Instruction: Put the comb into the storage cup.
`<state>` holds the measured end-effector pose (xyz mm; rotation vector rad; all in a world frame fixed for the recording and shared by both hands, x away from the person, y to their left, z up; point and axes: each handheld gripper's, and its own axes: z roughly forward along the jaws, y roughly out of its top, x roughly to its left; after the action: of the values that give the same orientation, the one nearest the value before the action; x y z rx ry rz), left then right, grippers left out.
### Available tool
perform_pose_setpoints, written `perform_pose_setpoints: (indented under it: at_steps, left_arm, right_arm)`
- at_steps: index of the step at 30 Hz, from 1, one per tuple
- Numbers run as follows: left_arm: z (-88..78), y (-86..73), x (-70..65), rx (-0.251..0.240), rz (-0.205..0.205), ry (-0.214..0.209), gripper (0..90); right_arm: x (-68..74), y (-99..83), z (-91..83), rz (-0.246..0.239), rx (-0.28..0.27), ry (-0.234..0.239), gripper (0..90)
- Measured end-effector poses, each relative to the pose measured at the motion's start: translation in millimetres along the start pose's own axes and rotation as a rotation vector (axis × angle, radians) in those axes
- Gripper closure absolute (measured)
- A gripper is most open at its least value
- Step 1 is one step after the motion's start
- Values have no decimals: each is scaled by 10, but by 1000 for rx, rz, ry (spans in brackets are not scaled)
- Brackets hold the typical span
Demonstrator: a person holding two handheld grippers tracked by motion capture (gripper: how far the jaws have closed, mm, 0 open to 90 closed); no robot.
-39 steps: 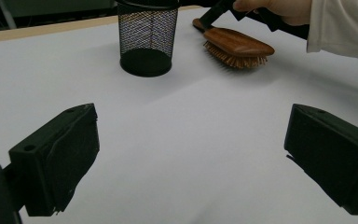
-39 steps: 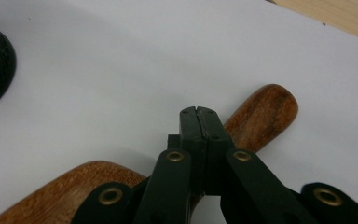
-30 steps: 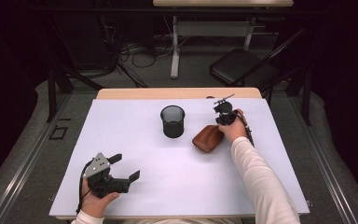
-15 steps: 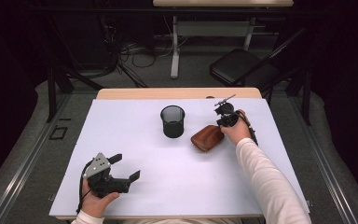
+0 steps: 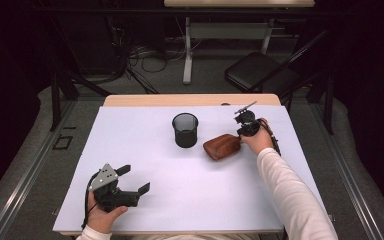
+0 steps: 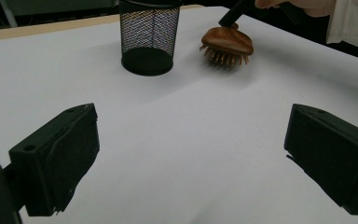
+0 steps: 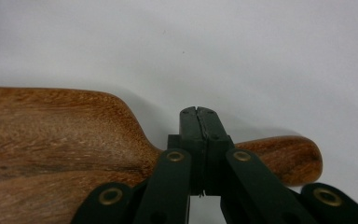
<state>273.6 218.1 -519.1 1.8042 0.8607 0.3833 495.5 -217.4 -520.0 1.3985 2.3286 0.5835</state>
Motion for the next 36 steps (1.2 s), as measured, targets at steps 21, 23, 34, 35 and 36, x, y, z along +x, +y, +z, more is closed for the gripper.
perform_pose_setpoints:
  at_steps: [21,23,34,35,36]
  left_arm:
    - [3,-2,-2,-1,-2,1,32]
    - [3,-2,-2,-1,-3,0,33]
    - [7,-4,-1,0,-2,0,32]
    - [7,-5,-2,0,-1,0,32]
    - [8,-5,-2,0,-1,0,32]
  right_arm:
    - [-45,-175,-88,8,12,43,900]
    - [-47,-199,-87,9,3,51,900]
    - [-35,-317,-163,-3,23,76,900]
    - [-31,-330,-168,-7,18,78,900]
    - [-23,-339,-170,-5,13,82,900]
